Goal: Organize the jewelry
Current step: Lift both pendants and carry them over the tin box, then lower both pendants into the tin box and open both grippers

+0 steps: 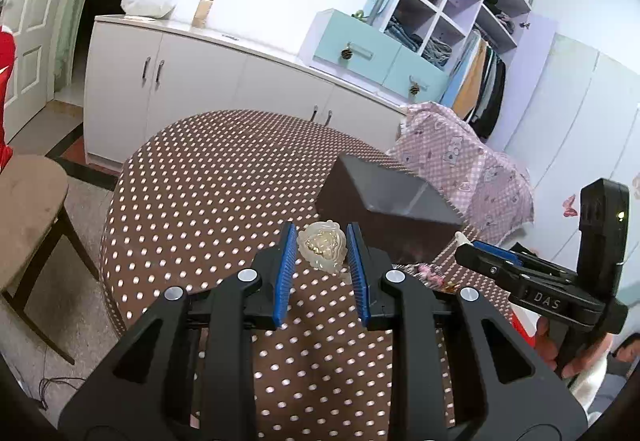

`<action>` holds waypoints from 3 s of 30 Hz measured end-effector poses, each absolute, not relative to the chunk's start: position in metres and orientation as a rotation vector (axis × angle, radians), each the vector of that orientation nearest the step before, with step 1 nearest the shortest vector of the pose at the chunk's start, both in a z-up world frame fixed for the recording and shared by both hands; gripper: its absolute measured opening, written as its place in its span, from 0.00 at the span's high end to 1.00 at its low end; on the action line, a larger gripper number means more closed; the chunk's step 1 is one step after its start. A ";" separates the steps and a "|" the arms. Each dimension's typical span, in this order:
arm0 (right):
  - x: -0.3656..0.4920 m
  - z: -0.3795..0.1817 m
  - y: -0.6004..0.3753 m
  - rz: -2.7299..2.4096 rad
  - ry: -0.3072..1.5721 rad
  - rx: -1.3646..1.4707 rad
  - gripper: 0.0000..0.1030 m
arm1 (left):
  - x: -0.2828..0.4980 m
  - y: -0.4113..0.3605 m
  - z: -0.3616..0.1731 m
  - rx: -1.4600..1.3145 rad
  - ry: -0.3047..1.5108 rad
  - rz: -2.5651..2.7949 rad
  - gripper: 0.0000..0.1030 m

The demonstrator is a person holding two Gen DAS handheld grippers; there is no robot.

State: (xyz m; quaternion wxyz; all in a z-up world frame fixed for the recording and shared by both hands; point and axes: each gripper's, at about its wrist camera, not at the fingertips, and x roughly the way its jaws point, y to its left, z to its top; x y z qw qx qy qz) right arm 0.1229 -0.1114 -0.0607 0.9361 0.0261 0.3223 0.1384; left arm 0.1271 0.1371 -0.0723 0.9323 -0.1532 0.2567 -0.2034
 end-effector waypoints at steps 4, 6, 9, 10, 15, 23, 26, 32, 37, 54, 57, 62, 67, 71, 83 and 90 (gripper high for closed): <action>0.123 -0.050 -0.124 0.260 0.628 0.066 0.60 | 0.122 0.129 -0.049 -0.274 0.477 -0.424 0.75; 0.122 -0.045 -0.130 0.256 0.611 0.071 0.60 | 0.122 0.127 -0.036 -0.299 0.463 -0.486 0.75; 0.121 -0.039 -0.138 0.251 0.589 0.078 0.60 | 0.123 0.122 -0.018 -0.300 0.440 -0.504 0.75; 0.120 -0.038 -0.140 0.252 0.583 0.080 0.60 | 0.122 0.120 -0.013 -0.285 0.426 -0.494 0.75; 0.120 -0.024 -0.153 0.263 0.548 0.081 0.60 | 0.121 0.103 0.013 -0.231 0.383 -0.499 0.75; 0.120 0.001 -0.162 0.288 0.503 0.052 0.60 | 0.135 0.091 0.039 -0.233 0.381 -0.512 0.75; 0.122 0.010 -0.168 0.291 0.487 0.051 0.60 | 0.145 0.091 0.050 -0.241 0.390 -0.497 0.75; 0.131 0.037 -0.173 0.309 0.450 0.026 0.60 | 0.152 0.087 0.082 -0.219 0.371 -0.484 0.75; 0.139 0.054 -0.176 0.333 0.444 0.016 0.60 | 0.154 0.084 0.112 -0.207 0.343 -0.473 0.75; 0.149 0.114 -0.172 0.358 0.384 -0.029 0.60 | 0.173 0.069 0.194 -0.172 0.313 -0.414 0.75; 0.154 0.124 -0.170 0.370 0.381 -0.039 0.60 | 0.178 0.067 0.209 -0.175 0.312 -0.410 0.75; 0.161 0.133 -0.169 0.370 0.377 -0.044 0.60 | 0.182 0.065 0.227 -0.168 0.298 -0.380 0.75; 0.167 0.126 -0.166 0.381 0.395 -0.046 0.60 | 0.192 0.063 0.214 -0.172 0.310 -0.381 0.75; 0.173 0.102 -0.164 0.396 0.443 -0.033 0.60 | 0.207 0.057 0.183 -0.176 0.398 -0.378 0.75; 0.195 0.014 -0.156 0.432 0.673 0.021 0.60 | 0.240 0.033 0.049 -0.149 0.706 -0.386 0.75; 0.205 -0.020 -0.148 0.459 0.784 0.028 0.60 | 0.245 0.021 -0.010 -0.103 0.848 -0.385 0.75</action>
